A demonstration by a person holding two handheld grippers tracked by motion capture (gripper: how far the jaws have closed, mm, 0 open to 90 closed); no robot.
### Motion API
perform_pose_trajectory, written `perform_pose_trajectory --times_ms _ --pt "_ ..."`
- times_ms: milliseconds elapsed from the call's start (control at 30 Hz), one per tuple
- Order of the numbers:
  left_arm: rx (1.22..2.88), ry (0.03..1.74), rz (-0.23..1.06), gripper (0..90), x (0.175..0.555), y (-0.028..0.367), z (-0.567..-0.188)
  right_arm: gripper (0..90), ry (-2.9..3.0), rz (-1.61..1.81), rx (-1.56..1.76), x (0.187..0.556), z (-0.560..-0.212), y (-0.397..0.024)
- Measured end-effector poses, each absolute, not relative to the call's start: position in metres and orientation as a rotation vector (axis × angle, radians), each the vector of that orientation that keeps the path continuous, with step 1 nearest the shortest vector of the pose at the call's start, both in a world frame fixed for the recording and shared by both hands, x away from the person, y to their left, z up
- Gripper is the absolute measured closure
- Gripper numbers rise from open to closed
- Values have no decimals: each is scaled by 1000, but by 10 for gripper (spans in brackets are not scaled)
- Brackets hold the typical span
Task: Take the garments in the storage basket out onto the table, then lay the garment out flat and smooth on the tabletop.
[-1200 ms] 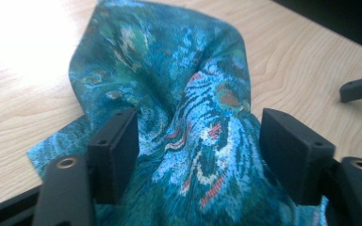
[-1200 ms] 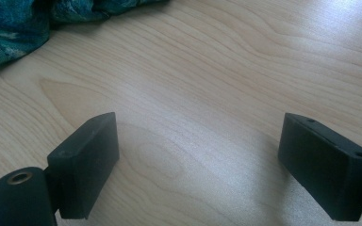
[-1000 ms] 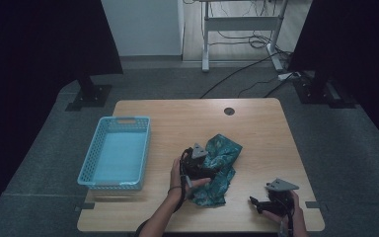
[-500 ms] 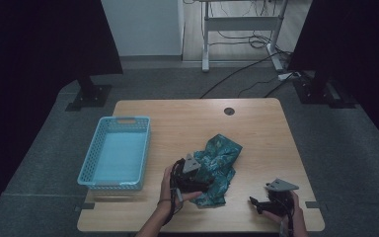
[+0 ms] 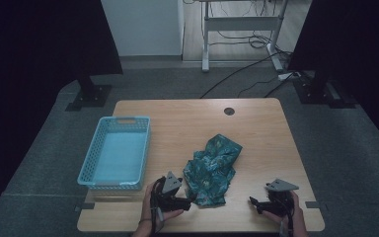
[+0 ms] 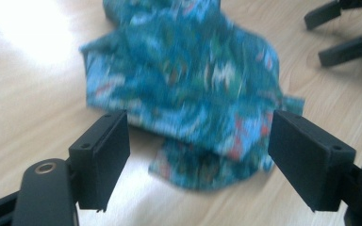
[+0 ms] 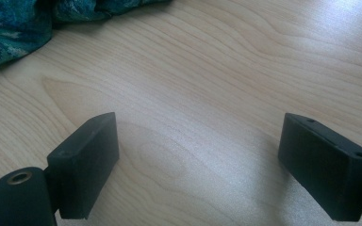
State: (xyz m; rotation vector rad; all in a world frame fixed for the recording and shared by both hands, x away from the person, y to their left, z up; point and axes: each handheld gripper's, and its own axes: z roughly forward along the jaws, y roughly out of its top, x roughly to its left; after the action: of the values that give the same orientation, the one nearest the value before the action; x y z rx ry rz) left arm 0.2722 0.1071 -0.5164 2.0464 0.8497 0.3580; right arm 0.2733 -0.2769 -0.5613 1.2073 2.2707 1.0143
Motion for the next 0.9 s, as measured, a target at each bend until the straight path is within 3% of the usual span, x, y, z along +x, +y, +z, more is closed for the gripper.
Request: perform_pose_trajectory --times_ms 300,900 --pt "2098 894 345 209 257 121 -537 124 2271 1014 1207 273 -561 -277" --pt "2075 930 317 202 260 126 -542 128 2276 1018 1202 273 -561 -277"
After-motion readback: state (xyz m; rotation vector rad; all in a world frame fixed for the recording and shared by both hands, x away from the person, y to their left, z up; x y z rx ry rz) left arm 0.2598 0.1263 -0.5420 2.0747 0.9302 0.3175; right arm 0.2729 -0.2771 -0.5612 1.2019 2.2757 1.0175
